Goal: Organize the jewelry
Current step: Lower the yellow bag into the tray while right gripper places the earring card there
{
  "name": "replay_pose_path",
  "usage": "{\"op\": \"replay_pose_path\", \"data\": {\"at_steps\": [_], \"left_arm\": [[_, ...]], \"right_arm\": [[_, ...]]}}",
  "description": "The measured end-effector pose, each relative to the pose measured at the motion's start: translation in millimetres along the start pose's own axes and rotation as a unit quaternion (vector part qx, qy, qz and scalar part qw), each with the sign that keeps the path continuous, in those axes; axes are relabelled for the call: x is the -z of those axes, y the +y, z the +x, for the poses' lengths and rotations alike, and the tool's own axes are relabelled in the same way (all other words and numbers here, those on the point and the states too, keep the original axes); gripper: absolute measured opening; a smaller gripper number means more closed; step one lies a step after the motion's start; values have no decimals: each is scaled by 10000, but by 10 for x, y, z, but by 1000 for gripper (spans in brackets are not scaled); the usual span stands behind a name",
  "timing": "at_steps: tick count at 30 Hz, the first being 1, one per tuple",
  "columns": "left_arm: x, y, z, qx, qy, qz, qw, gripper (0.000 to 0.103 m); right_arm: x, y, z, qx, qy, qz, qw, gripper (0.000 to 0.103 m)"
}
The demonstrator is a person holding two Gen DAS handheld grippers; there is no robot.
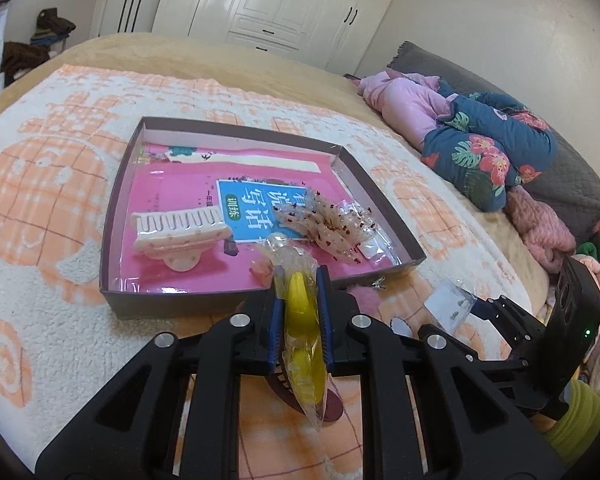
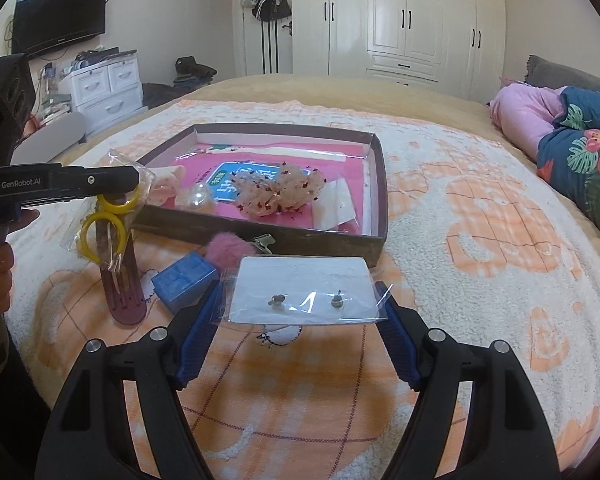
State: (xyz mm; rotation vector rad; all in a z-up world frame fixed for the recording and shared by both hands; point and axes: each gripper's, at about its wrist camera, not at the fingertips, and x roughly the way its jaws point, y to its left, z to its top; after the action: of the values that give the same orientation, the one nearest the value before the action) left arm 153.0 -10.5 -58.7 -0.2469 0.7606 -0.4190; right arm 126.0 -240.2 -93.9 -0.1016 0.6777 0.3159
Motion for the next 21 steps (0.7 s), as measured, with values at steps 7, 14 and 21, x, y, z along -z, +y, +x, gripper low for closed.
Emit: {"op": "replay_pose_path", "data": {"at_steps": [7,14,21], "left_arm": [[0,126,-2,59,-2,-141,9999,10],[-22,134,-54,39,-81,8,10000,7],[-64,194,-109,80,-196,-37,9998,6]], "right_arm": [[-6,10,17,-4,26,-3,10000,72],[-2,26,46,-10,61,-17,10000,72],[-21,28,60,1,46,-23,10000,72]]}}
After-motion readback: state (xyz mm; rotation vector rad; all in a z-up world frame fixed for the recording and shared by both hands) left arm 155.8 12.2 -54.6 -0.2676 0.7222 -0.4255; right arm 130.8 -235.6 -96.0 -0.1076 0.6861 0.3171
